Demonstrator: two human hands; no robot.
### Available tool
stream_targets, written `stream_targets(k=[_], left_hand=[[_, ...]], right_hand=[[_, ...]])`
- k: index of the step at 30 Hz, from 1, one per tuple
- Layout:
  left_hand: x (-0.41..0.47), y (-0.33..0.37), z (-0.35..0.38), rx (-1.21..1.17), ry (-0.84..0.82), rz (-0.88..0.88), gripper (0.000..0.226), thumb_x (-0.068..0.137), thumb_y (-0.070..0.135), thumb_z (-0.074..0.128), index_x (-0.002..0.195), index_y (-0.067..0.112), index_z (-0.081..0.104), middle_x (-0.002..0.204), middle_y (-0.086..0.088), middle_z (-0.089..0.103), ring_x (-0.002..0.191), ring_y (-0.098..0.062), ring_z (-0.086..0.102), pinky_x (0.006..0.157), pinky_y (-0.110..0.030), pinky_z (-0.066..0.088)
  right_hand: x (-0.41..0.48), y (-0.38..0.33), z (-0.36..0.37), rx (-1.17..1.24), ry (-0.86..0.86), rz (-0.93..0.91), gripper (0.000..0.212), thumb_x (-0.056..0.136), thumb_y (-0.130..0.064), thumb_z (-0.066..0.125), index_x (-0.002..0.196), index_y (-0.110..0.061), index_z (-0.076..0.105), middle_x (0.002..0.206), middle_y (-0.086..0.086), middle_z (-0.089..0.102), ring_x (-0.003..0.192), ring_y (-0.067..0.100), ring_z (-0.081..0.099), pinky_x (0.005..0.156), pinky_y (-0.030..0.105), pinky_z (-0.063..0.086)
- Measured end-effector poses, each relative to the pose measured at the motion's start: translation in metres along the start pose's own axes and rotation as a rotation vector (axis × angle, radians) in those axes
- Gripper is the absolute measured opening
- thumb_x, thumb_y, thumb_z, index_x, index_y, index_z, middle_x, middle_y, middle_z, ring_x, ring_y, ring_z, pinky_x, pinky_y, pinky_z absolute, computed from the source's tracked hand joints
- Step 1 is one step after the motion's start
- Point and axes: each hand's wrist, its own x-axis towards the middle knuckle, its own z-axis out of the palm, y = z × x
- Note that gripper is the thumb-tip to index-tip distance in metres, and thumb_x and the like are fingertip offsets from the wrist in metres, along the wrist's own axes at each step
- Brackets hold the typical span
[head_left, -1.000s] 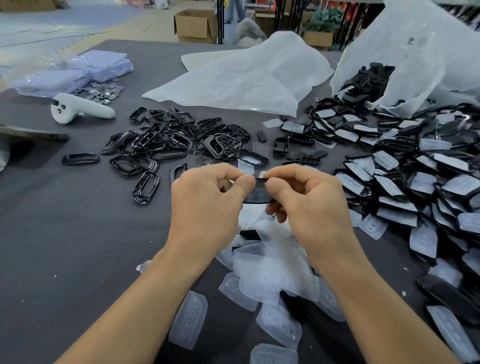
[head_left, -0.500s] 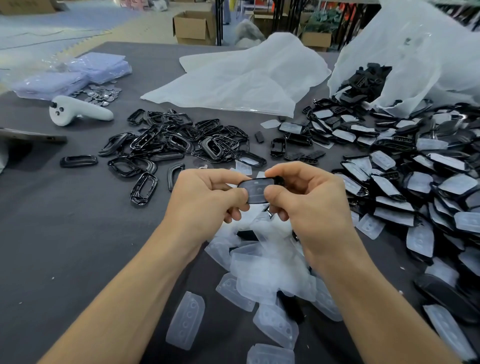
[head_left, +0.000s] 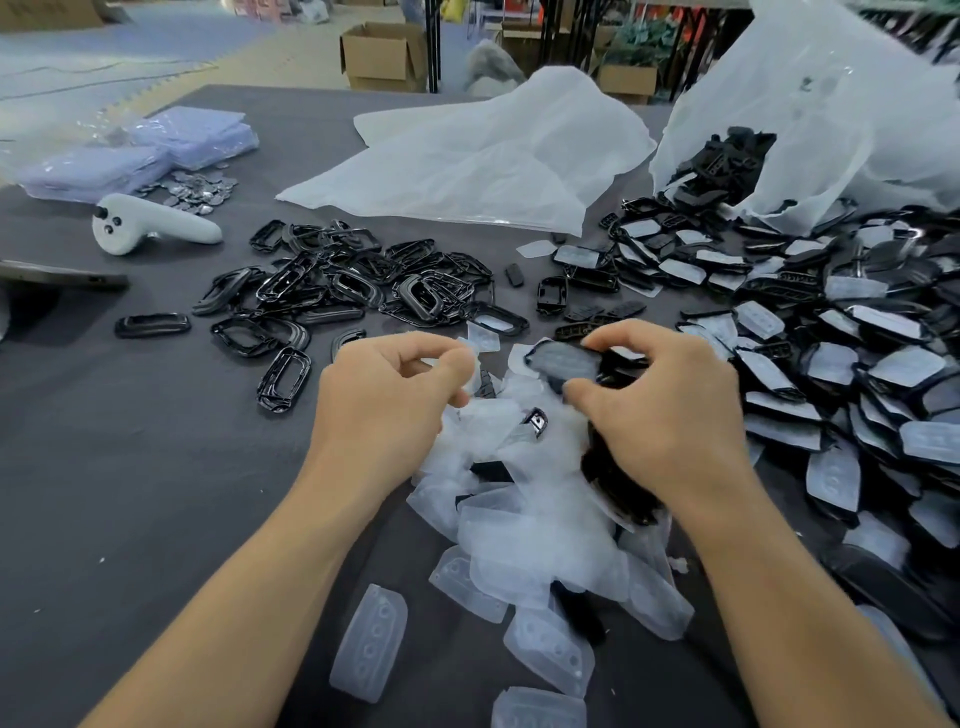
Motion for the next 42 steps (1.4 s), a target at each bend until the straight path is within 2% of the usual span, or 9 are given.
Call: stream_targets(k=[3,6,10,15,21,26,32,38,42], left_hand=[[0.002,-0.001,-0.006,0.208,0.13,0.051,0.011,0.081,0.042,0.068,0.084,0.051,0.074,0.067,0.021,0.072,0.059,0.001,0.064,0.066,-0.028,0.052],[0.005,-0.003,-0.012,0.445,0.296,0.134,0.011,0.084,0.032,0.064,0.079,0.036,0.073,0.066,0.022,0.069,0.074,0.0,0.064,0.069,-0.024,0.046],[0.016,-0.016,-0.019,0.616,0.281,0.151,0.031,0.09,0.017,0.063,0.117,0.025,0.073,0.102,0.013,0.07,0.122,-0.018,0.051,0.101,-0.031,0.038],[0.028,-0.025,-0.021,0.775,0.111,0.173,0.056,0.095,0.012,0.059,0.15,0.015,0.051,0.156,-0.006,0.048,0.148,-0.027,0.035,0.125,-0.039,0.023],[0.027,-0.021,-0.016,0.809,0.079,0.138,0.043,0.097,0.009,0.052,0.135,0.025,0.065,0.12,-0.011,0.069,0.108,-0.038,0.06,0.089,-0.043,0.043],[0.025,-0.018,-0.015,0.702,0.119,0.181,0.051,0.089,-0.001,0.056,0.127,0.031,0.069,0.109,-0.007,0.078,0.106,-0.039,0.065,0.093,-0.043,0.049],[0.024,-0.018,-0.017,0.6,0.187,0.29,0.042,0.101,0.012,0.051,0.137,0.031,0.062,0.105,-0.002,0.079,0.091,-0.032,0.07,0.088,-0.045,0.055],[0.015,-0.008,-0.01,0.265,0.322,0.292,0.036,0.095,0.009,0.053,0.109,0.037,0.07,0.079,0.024,0.073,0.061,-0.002,0.065,0.057,-0.011,0.048],[0.01,-0.001,-0.003,-0.118,0.231,0.148,0.032,0.092,0.011,0.058,0.102,0.038,0.073,0.091,0.011,0.08,0.086,-0.02,0.078,0.08,-0.05,0.064]], right_hand=[[0.015,0.02,-0.009,-0.076,0.136,0.169,0.031,0.074,-0.038,0.083,0.103,-0.034,0.074,0.088,-0.011,0.068,0.083,0.011,0.065,0.08,0.025,0.053],[0.021,0.032,-0.014,-0.134,0.174,0.271,0.048,0.078,-0.042,0.081,0.121,-0.026,0.068,0.119,0.006,0.069,0.115,0.031,0.062,0.103,0.048,0.05],[0.014,0.018,-0.005,-0.137,0.154,0.142,0.053,0.084,-0.037,0.079,0.133,-0.021,0.064,0.152,0.006,0.052,0.143,0.025,0.043,0.121,0.046,0.032],[0.0,-0.001,0.023,-0.189,-0.057,-0.15,0.034,0.094,-0.019,0.066,0.128,-0.021,0.069,0.143,0.004,0.06,0.136,0.023,0.042,0.119,0.035,0.021],[-0.002,0.002,0.033,-0.427,-0.147,-0.218,0.038,0.099,-0.021,0.053,0.136,-0.022,0.062,0.147,0.004,0.053,0.145,0.025,0.032,0.12,0.037,0.014],[0.001,0.001,0.031,-0.326,-0.087,-0.126,0.024,0.097,-0.023,0.06,0.117,-0.027,0.073,0.133,0.008,0.061,0.137,0.026,0.039,0.113,0.026,0.013],[-0.003,-0.004,0.024,-0.016,0.166,-0.206,0.017,0.1,-0.022,0.061,0.094,-0.022,0.077,0.074,-0.011,0.064,0.084,0.023,0.06,0.084,0.041,0.049],[-0.016,-0.016,0.028,0.272,0.032,-0.113,0.023,0.101,-0.023,0.058,0.085,-0.026,0.074,0.062,-0.007,0.069,0.054,0.01,0.059,0.055,0.025,0.048],[-0.023,-0.029,0.03,0.736,-0.132,0.07,0.027,0.1,-0.012,0.058,0.083,-0.019,0.077,0.069,0.004,0.075,0.054,0.015,0.061,0.053,0.024,0.049]])
